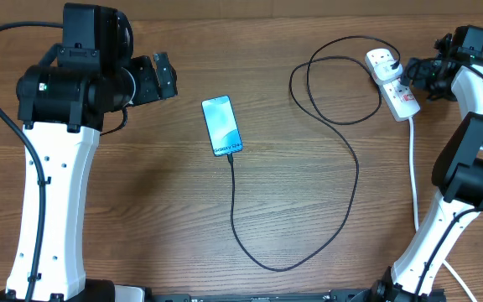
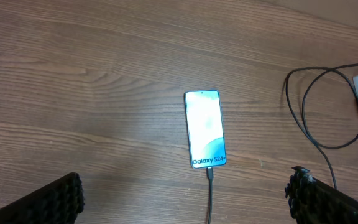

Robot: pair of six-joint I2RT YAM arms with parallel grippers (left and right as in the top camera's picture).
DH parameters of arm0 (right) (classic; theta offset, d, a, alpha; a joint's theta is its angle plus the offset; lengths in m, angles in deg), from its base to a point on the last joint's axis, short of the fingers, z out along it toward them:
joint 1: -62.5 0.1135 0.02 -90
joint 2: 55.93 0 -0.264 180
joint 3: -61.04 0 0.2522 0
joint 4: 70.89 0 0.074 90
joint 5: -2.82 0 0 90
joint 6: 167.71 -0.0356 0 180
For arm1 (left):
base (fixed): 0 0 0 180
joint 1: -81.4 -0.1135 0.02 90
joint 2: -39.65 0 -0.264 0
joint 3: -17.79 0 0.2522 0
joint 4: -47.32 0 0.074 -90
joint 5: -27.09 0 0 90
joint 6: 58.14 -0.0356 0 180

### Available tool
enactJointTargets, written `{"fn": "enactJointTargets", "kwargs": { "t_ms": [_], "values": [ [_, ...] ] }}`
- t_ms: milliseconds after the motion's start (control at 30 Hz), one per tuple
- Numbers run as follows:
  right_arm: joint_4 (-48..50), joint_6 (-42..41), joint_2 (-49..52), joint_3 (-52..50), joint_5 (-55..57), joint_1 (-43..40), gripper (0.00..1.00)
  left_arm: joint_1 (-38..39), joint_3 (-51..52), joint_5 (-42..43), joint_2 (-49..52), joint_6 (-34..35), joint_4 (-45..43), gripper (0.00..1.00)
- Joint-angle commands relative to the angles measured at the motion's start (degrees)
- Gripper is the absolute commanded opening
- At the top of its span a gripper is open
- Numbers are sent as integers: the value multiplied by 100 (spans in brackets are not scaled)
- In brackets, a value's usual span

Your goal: Plug charger to phone and switch on socket

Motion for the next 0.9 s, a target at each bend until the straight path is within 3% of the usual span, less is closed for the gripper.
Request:
{"fn": "enactJointTargets", "kwargs": {
  "t_ms": [0, 867],
  "values": [
    [-153, 140, 122, -223, -278, 94, 100, -26, 13, -20, 26, -107, -24, 100],
    [-369, 330, 122, -223, -518, 153, 100, -26, 13, -20, 26, -107, -24, 100]
  ]
}}
